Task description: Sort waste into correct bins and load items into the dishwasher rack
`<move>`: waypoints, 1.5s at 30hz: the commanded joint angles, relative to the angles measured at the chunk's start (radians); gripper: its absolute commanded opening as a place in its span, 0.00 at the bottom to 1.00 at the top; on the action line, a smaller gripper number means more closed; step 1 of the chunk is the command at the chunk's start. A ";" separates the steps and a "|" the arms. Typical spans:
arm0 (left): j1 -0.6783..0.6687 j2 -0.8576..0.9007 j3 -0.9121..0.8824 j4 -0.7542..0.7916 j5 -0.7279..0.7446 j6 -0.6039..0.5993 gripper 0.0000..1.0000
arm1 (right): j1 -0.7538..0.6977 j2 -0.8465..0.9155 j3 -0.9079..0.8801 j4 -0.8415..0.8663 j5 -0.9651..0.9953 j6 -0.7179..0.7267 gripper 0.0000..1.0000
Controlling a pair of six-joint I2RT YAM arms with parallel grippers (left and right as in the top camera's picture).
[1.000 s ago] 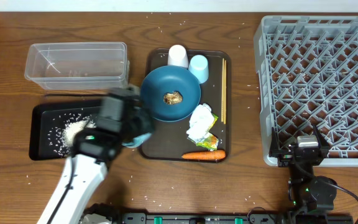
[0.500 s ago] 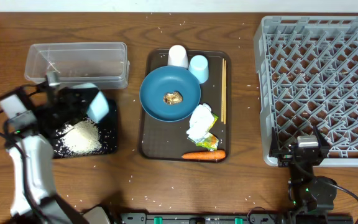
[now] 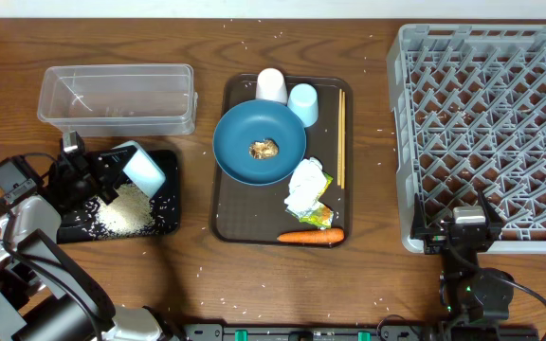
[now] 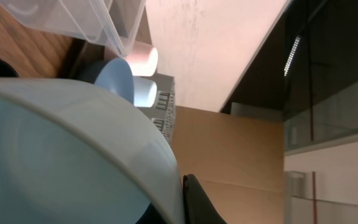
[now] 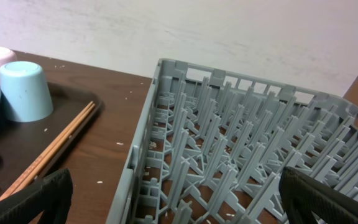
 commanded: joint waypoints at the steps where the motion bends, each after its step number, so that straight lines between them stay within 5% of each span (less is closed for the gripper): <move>1: 0.003 -0.040 0.006 0.011 0.038 -0.060 0.06 | -0.008 -0.006 -0.001 -0.005 0.007 0.004 0.99; 13: 0.014 -0.051 0.006 0.194 0.038 -0.181 0.06 | -0.008 -0.006 -0.001 -0.005 0.007 0.004 0.99; 16: 0.009 -0.076 0.006 0.077 0.037 -0.283 0.06 | -0.008 -0.006 -0.001 -0.005 0.007 0.004 0.99; 19: 0.010 -0.091 0.006 0.305 0.039 -0.272 0.06 | -0.008 -0.006 -0.001 -0.005 0.007 0.004 0.99; 21: 0.009 -0.100 0.006 0.274 0.039 -0.405 0.06 | -0.008 -0.006 -0.001 -0.005 0.007 0.004 0.99; 24: 0.009 -0.116 0.006 0.378 0.038 -0.379 0.06 | -0.008 -0.006 -0.001 -0.005 0.007 0.004 0.99; 27: -0.003 -0.139 0.006 0.279 0.038 -0.428 0.06 | -0.008 -0.006 -0.001 -0.005 0.007 0.004 0.99; 30: -0.009 -0.153 0.006 0.422 0.039 -0.315 0.06 | -0.008 -0.006 -0.001 -0.005 0.007 0.004 0.99; 32: -0.010 -0.160 0.006 0.340 0.038 -0.451 0.06 | -0.008 -0.006 -0.001 -0.005 0.007 0.004 0.99; 36: -0.008 -0.173 0.006 0.480 0.039 -0.347 0.06 | -0.008 -0.006 -0.001 -0.005 0.007 0.004 0.99; 38: -0.011 -0.182 0.006 0.389 0.037 -0.472 0.06 | -0.008 -0.006 -0.001 -0.005 0.007 0.004 0.99; 41: -0.012 -0.188 0.006 0.483 0.039 -0.367 0.06 | -0.008 -0.006 -0.001 -0.005 0.007 0.004 0.99; 45: -0.030 -0.215 0.006 0.400 0.038 -0.412 0.06 | -0.008 -0.006 -0.001 -0.005 0.007 0.004 0.99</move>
